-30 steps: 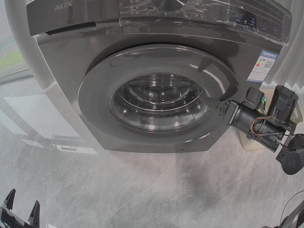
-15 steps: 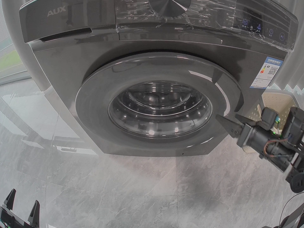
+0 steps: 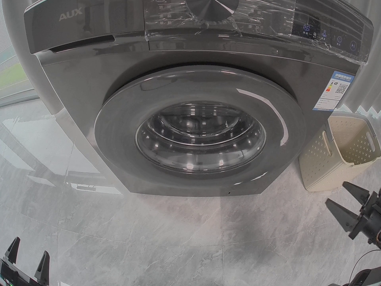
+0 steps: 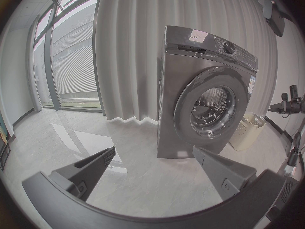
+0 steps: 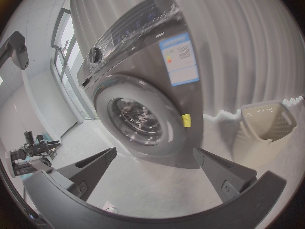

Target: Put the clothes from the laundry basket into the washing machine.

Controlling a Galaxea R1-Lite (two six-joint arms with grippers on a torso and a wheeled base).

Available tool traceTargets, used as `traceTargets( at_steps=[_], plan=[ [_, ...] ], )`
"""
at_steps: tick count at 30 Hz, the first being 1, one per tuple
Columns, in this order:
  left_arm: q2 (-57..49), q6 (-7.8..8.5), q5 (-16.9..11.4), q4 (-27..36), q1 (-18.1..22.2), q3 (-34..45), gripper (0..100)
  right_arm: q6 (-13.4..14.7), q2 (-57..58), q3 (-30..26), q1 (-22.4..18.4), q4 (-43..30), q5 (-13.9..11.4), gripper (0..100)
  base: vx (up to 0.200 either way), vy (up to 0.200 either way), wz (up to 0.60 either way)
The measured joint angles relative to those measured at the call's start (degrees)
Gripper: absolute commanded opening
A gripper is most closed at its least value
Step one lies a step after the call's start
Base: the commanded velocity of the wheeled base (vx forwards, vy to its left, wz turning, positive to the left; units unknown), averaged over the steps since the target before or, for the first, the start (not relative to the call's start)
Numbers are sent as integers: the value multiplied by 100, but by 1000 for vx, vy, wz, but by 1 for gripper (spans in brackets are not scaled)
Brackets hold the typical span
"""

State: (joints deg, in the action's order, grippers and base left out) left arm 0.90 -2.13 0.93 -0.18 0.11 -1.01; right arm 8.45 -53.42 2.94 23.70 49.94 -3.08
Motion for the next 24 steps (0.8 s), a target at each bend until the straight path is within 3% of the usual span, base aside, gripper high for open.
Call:
traceTargets(
  at_steps=[9,13,18,24],
  plan=[
    [0,-16,0,2,-1,0,100,-288,2542,-151,-1102,-2039,-171,100,0,0,0],
    [0,-21,2,5,-4,0,100,-380,3667,-187,-1604,-3334,-202,100,0,0,0],
    [0,-32,2,2,-1,0,100,-511,4651,-193,-2065,-4717,229,100,0,0,0],
    [0,-54,2,2,-4,0,100,-788,5077,-193,-2324,-4997,371,100,0,0,0]
  ],
)
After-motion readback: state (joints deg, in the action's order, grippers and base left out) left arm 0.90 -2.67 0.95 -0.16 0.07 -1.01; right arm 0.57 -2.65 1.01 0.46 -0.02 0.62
